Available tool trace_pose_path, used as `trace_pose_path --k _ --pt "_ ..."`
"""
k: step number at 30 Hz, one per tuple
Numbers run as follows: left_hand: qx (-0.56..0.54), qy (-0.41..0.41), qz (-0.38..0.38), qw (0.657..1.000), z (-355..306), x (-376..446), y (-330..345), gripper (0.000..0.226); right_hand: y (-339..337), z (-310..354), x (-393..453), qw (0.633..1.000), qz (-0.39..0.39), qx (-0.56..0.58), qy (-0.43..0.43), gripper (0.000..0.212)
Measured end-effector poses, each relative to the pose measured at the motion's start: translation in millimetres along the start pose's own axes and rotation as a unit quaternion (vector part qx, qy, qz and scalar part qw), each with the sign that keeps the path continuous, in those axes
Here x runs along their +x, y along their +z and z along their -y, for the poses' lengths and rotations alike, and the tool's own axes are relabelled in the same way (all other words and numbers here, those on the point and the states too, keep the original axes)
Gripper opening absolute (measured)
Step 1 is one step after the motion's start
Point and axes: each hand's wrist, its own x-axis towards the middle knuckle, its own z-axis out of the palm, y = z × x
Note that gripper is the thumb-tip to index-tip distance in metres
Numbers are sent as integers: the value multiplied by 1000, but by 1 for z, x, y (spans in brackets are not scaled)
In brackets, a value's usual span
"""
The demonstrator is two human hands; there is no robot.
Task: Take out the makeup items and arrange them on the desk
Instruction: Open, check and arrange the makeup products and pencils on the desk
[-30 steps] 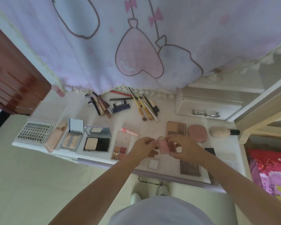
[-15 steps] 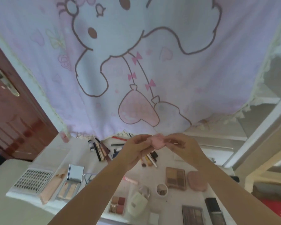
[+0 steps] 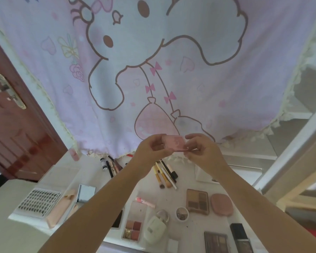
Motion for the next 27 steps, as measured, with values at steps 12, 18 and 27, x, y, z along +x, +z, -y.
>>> trace_pose_path --k 12,18,27 --pt "-120 -73 24 990 7 2 -2 20 -9 6 -6 970 40 180 159 16" --pt "-94 -87 -15 992 5 1 5 14 -13 11 -5 918 119 262 272 20" --pt "53 -40 77 995 6 -13 10 64 -13 13 -7 904 110 303 281 28"
